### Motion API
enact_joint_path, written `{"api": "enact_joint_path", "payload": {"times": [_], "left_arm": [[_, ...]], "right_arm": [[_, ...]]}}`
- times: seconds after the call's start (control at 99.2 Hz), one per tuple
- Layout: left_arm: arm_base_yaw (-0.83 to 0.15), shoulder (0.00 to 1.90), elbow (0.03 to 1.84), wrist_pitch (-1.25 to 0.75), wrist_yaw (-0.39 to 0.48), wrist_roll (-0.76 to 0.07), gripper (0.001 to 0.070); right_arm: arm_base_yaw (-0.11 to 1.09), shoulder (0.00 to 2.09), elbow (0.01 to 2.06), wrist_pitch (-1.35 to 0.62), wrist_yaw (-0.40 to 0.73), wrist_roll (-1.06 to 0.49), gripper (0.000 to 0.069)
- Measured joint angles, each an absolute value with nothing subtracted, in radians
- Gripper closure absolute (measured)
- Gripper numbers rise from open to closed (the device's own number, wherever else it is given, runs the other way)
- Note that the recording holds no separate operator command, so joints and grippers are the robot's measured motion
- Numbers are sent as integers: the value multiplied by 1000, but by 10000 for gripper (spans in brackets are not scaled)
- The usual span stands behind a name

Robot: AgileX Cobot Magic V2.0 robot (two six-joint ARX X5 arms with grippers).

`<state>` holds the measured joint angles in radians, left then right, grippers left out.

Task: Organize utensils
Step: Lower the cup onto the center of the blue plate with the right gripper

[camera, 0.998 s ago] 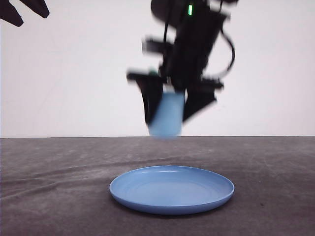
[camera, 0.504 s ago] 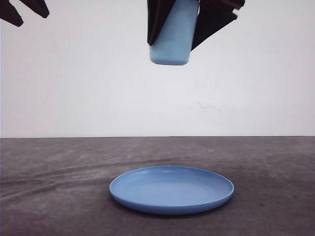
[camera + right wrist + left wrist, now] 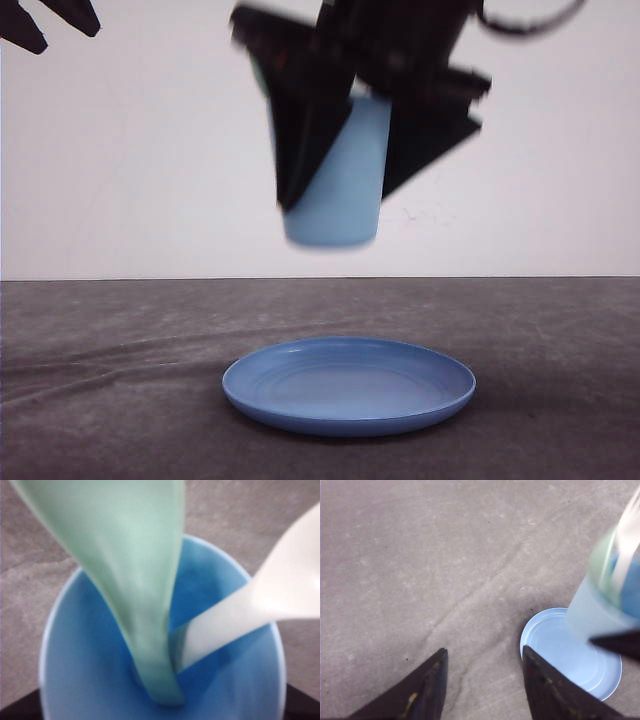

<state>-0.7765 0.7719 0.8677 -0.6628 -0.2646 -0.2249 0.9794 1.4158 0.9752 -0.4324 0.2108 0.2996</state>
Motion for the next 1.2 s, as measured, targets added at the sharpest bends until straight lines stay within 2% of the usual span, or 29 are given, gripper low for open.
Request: {"api": "enact_joint_path", "payload": {"times": [0.161,0.423,1.2], "left_arm": [[-776,772,868,-663,-265,-225,429],[-776,772,868,-662,-265,-225,429],[-776,772,868,-666,-265,-225,429]], "right_arm": [[989,1468,875,-324,216,340,281],[989,1566,871,-251,237,351,281],[991,1608,872,-223,259,375,281]]}}
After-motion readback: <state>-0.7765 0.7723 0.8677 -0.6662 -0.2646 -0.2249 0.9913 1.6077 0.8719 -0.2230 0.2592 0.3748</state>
